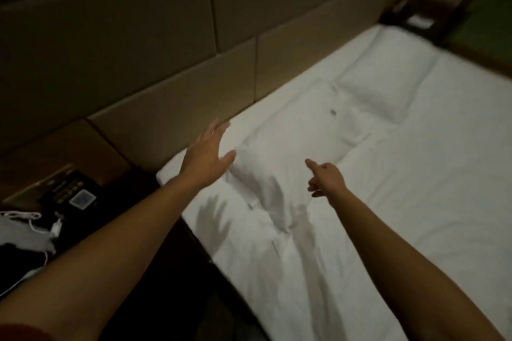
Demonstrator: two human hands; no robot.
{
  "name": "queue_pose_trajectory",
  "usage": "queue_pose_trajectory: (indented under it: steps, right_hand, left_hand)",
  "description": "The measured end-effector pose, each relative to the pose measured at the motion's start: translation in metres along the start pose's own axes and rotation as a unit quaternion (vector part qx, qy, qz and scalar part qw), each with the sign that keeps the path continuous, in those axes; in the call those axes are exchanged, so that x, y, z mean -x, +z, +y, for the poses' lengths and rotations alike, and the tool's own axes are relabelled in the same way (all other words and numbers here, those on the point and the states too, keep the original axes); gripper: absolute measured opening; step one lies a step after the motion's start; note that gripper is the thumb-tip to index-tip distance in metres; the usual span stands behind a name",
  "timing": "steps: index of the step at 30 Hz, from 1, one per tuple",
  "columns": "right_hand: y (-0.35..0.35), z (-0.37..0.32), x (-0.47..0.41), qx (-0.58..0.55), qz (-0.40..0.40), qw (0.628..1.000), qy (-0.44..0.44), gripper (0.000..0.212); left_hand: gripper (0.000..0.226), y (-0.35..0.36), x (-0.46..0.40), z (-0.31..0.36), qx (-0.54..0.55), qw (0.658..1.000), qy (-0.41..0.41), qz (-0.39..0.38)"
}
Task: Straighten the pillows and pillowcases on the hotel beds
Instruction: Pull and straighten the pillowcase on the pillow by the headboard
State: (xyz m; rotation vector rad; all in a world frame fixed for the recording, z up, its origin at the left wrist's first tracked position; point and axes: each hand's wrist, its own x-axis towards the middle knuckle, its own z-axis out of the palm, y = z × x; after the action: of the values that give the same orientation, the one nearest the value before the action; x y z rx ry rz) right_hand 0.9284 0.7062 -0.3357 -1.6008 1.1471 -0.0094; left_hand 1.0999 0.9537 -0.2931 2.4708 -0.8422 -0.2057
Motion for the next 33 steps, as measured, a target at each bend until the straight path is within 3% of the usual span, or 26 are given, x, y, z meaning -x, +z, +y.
queue_pose_trajectory:
  steps: [4,10,15,16,19,21,25,29,33]
  right_hand:
    - [0.025,0.067,-0.075,-0.05,-0.019,0.988,0.145,0.056]
    - [0.071,0.139,-0.148,-0.067,-0.087,0.965,0.236,0.064]
    - [0.102,0.166,-0.172,-0.109,-0.04,0.954,0.277,0.102]
    - [0.107,0.169,-0.174,-0.138,-0.02,0.948,0.287,0.096]
    - [0.113,0.161,-0.178,-0.296,0.028,0.903,0.311,0.045]
    - [0.112,0.138,-0.178,-0.335,0.026,0.901,0.276,0.025]
    - [0.104,0.063,-0.17,-0.302,0.083,0.936,0.163,0.01]
    - [0.102,-0.02,-0.139,-0.249,0.112,0.962,0.006,0.022]
    - [0.115,-0.115,-0.097,-0.09,0.086,0.971,-0.203,0.031]
  left_hand:
    - [0.068,0.062,-0.067,-0.038,0.001,0.997,-0.043,-0.058]
    - [0.066,0.181,-0.129,-0.068,-0.05,0.985,-0.058,-0.157]
    - [0.071,0.247,-0.144,-0.079,-0.001,0.969,-0.097,-0.227]
    - [0.073,0.253,-0.142,-0.08,-0.001,0.969,-0.096,-0.226]
    - [0.076,0.255,-0.134,-0.086,-0.001,0.967,-0.1,-0.233]
    - [0.074,0.244,-0.132,-0.091,0.024,0.959,-0.125,-0.252]
    - [0.053,0.201,-0.128,-0.088,0.075,0.96,-0.138,-0.231]
    - [0.039,0.141,-0.126,-0.06,0.229,0.946,-0.14,-0.184]
    - [0.062,0.07,-0.125,-0.035,0.371,0.901,-0.098,-0.202]
